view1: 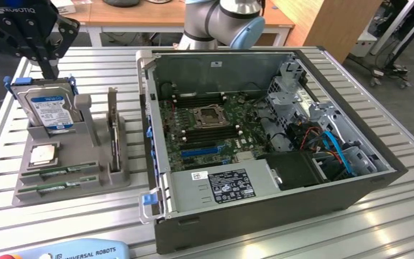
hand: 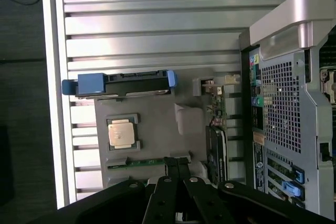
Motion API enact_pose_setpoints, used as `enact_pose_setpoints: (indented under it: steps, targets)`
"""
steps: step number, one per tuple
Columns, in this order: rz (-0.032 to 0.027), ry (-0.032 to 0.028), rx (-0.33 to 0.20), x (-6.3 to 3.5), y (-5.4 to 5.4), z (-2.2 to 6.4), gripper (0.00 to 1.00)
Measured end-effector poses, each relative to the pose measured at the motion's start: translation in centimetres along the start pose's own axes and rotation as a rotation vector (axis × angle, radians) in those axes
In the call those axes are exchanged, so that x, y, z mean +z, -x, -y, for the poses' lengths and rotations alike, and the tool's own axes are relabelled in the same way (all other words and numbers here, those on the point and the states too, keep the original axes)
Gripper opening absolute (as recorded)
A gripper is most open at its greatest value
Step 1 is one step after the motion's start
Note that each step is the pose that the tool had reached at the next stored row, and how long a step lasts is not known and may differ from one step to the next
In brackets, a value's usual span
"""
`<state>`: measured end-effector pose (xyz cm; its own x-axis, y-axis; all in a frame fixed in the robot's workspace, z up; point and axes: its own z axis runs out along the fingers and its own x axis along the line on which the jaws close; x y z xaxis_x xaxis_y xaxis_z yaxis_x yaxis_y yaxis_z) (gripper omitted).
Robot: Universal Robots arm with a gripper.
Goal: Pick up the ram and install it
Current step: 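Reach for the ram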
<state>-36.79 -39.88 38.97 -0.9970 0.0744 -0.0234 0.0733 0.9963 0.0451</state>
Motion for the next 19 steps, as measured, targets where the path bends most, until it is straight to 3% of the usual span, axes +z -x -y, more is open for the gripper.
enact_pose_setpoints:
  steps: [19]
  targets:
    - [-0.0001,-0.0001,0.000,-0.02,-0.49,0.31,0.10]
